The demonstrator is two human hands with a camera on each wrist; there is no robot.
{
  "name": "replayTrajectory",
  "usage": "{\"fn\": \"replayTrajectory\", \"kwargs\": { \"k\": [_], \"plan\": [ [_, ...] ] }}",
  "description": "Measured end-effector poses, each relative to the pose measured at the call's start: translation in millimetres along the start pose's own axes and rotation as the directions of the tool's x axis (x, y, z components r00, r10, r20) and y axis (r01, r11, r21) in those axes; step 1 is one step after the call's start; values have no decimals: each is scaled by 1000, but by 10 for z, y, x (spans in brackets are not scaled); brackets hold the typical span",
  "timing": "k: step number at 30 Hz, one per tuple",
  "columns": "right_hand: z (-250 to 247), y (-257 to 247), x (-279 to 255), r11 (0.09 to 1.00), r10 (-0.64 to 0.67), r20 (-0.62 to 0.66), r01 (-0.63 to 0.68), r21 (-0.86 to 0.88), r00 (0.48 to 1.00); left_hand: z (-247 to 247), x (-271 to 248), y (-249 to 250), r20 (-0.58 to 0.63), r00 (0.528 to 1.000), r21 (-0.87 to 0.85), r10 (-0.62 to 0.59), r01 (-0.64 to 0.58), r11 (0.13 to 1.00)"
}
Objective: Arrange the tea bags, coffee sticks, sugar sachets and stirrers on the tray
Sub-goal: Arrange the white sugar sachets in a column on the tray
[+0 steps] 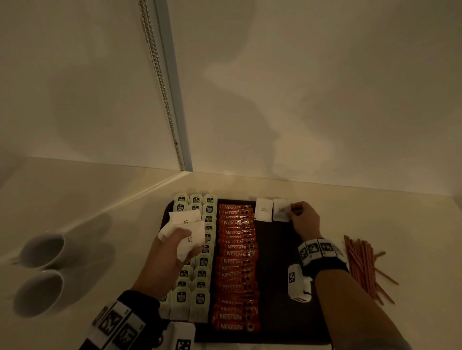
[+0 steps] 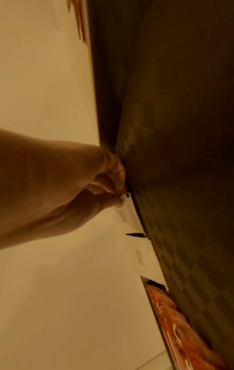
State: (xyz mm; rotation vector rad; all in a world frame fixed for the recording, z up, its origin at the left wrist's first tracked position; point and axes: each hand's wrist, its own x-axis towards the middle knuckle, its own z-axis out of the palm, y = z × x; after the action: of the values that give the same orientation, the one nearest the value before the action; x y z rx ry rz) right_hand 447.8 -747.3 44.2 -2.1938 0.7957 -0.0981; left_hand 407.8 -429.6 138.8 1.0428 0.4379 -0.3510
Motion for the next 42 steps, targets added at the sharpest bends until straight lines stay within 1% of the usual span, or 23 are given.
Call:
{"fn": "replayTrajectory", "kwargs": {
  "k": [5,9,10,11,12,13,14,15,16,17,18,20,22,24,25,31,33,37,39,40,42],
  "plan": [
    [0,21,28,1000,-2,-5,2,-10,1000,33,4,20,0,1000,-18,16,-16,1000],
    [-66,-107,-34,1000,-4,-41,3,-27,999,49,6,27,46,998,17,42,-42,999],
    [-82,-225,-108,999,-33,-44,33,-1,998,55,12,28,54,997,24,51,-52,998],
    [-92,-380,-212,996,-80,-15,80,36,997,71,12,34,59,996,32,60,-62,998],
    [-100,-563,-354,986,-149,53,144,90,987,82,22,34,66,996,53,68,-71,996],
    [-102,-749,-521,965,-234,153,210,158,960,109,18,42,71,995,74,68,-73,995],
    [-97,-923,-701,939,-318,266,263,222,910,130,24,42,69,995,91,66,-72,993],
    [-84,-1072,-868,916,-385,365,301,266,848,162,20,55,70,996,102,62,-69,992],
    [-64,-1186,-1011,895,-434,427,328,301,793,192,16,68,77,995,117,62,-71,991],
    [-42,-1269,-1125,875,-473,446,346,339,760,230,8,87,92,994,128,63,-75,989],
    [-23,-1328,-1209,856,-502,435,356,375,748,254,9,101,103,992,133,68,-81,988],
    [-6,-1392,-1304,840,-510,393,344,421,765,281,0,149,100,992,95,78,-88,992],
    [-20,-1425,-1349,846,-466,383,274,457,798,276,-11,200,101,992,52,77,-83,995],
    [-42,-1448,-1368,841,-427,393,197,504,815,249,-27,238,104,992,57,72,-78,995],
    [-62,-1466,-1376,835,-422,388,184,519,819,235,-40,249,107,991,66,78,-86,994],
    [-152,-1544,-1428,804,-437,309,213,555,845,178,-104,238,143,978,130,149,-168,977],
    [-169,-1550,-1453,804,-456,307,239,544,835,177,-109,244,128,977,155,170,-189,970],
    [-251,-1558,-1545,815,-480,391,234,530,786,164,-104,260,66,983,106,170,-177,979],
    [-275,-1554,-1574,819,-473,400,224,529,785,162,-115,272,70,982,99,174,-180,979],
    [-262,-1543,-1583,820,-461,386,217,530,799,161,-125,278,81,980,109,183,-191,976],
    [-201,-1496,-1605,808,-409,339,164,566,847,172,-161,287,124,973,139,195,-212,967]
  ]
}}
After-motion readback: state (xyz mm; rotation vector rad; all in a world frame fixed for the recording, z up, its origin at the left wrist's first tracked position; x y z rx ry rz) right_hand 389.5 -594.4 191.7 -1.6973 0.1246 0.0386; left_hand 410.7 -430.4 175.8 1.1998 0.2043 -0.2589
